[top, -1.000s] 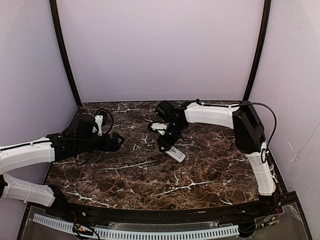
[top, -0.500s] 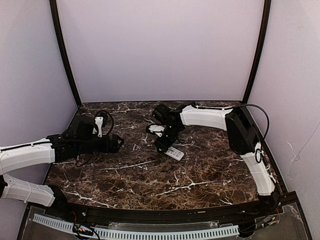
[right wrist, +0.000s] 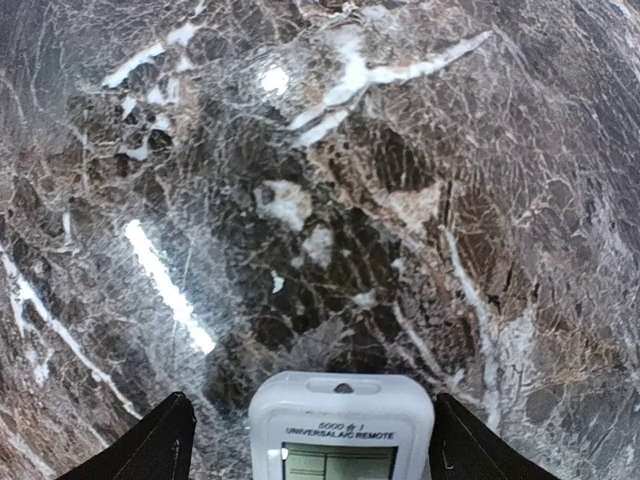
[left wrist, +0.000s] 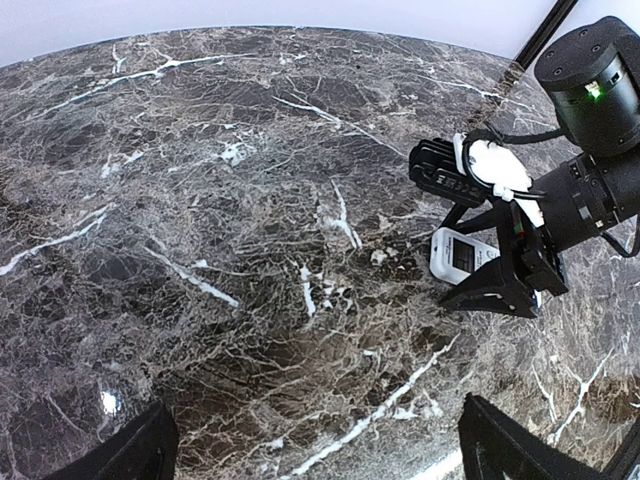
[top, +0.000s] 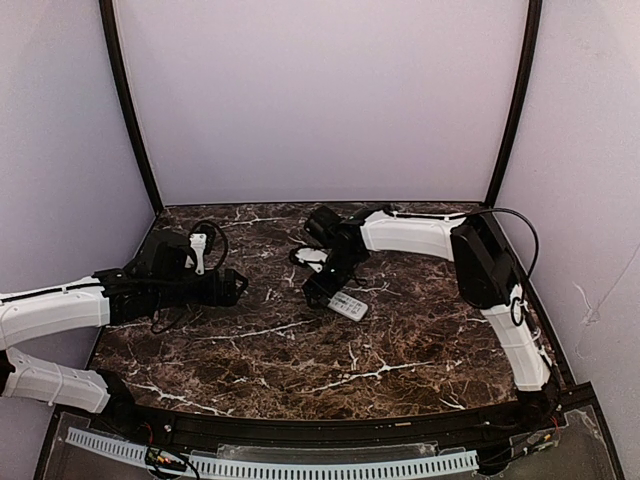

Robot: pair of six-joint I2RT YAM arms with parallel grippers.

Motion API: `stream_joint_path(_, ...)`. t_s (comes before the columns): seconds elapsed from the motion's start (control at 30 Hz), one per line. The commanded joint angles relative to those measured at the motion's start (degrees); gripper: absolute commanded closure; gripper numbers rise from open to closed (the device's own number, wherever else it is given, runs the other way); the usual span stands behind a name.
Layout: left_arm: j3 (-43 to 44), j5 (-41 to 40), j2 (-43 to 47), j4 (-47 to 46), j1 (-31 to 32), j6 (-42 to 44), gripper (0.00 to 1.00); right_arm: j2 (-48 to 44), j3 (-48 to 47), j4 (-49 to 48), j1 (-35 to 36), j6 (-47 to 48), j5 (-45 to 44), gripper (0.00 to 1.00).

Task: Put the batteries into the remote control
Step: Place the remote control at the center of the board, then move the remote control to the center of the board.

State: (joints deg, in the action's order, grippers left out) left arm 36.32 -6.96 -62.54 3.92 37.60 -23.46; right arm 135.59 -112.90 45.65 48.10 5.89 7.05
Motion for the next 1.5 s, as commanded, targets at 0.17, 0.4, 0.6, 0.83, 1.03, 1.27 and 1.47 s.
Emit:
stream_joint_path(0.17, 0.0, 1.6, 0.6, -0.7, -0.4, 1.1, 0.01, -14.8, 9.3, -7.7, -4.7, -3.2, 5.8, 0.19)
stream_joint_path(0.4, 1.5, 1.8, 0.3, 0.6, -0.4, 1.3, 0.02, -18.6, 16.8, -8.1, -7.9, -0.7, -3.6, 0.20)
stream_joint_path(0.6, 1.7, 1.9, 0.6, 1.0, -0.4, 1.3, 0.01, -19.1, 22.6, -7.9, -8.9, 0.6, -12.1, 0.23)
stream_joint_path(0.83, 2.0, 2.2, 0.5, 1.0, -0.3, 1.3, 0.01, -18.7, 26.4, -8.3, -8.9, 0.5, -12.5, 0.27)
stream_joint_path(1.03, 1.9, 2.1, 0.8, 1.2, -0.4, 1.3, 0.01, -17.1, 27.7, -8.3, -8.6, 0.8, -12.9, 0.28)
stream_joint_path(1.27, 2.2, 2.5, 1.2, 0.9, -0.4, 1.5, 0.01, -16.3, 28.7, -8.0, -7.0, 0.4, -11.9, 0.28)
stream_joint_path(1.47, 1.6, 2.6, 1.9, 0.7, -0.3, 1.6, 0.01, -17.7, 30.4, -8.3, -4.7, -1.9, -8.8, 0.28)
